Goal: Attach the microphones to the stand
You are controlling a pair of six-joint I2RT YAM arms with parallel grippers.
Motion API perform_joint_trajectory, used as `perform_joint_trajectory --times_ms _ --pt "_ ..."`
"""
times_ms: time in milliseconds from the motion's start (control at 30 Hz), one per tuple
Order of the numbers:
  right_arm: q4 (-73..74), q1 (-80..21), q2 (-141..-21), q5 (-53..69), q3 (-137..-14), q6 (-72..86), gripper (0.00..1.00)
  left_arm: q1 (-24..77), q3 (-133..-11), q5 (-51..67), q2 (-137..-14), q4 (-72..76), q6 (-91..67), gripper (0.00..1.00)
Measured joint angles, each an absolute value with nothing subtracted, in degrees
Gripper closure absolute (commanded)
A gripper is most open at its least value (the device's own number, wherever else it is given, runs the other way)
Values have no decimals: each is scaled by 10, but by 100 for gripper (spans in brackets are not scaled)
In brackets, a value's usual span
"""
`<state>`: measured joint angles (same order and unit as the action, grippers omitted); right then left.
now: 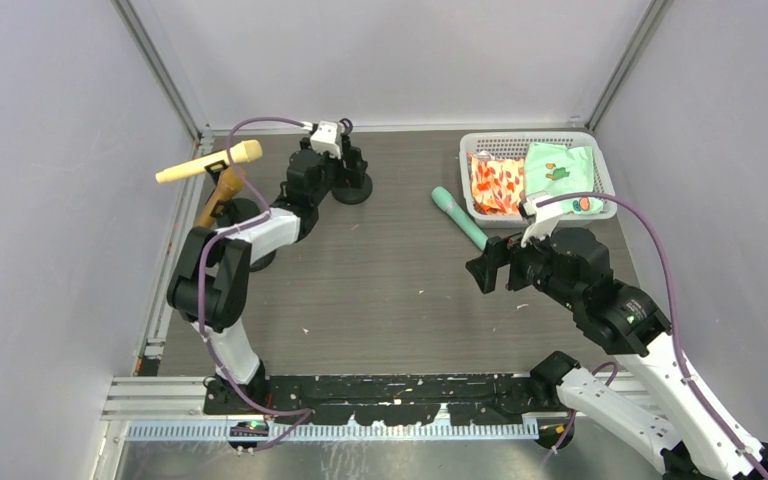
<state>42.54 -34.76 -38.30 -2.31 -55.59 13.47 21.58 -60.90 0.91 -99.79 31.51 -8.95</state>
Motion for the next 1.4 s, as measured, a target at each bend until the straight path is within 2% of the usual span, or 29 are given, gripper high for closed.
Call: perform_joint_trajectory --times_ms 300,600,733,800,1033,1167,1400 --pt "435 -348 -386 -25 -556 124 3 180 -660 59 -1079 337 -88 27" --pt "445 -348 -387 -28 -556 122 3 164 -713 103 -1123 342 -101 53" --pt "447 -348 -387 -31 -556 121 3 161 -714 116 -1124 345 -103 78" --pt "447 -348 -387 -32 -556 121 3 161 -713 120 -1124 350 -99 84" --pt "447 -348 -387 -36 -556 121 3 161 -674 131 -1108 392 -103 89" --pt "446 -348 -387 -36 -556 121 3 167 -626 124 -1068 395 -105 97" --pt "441 -348 -390 -52 -552 130 3 236 -521 39 -961 353 -95 100"
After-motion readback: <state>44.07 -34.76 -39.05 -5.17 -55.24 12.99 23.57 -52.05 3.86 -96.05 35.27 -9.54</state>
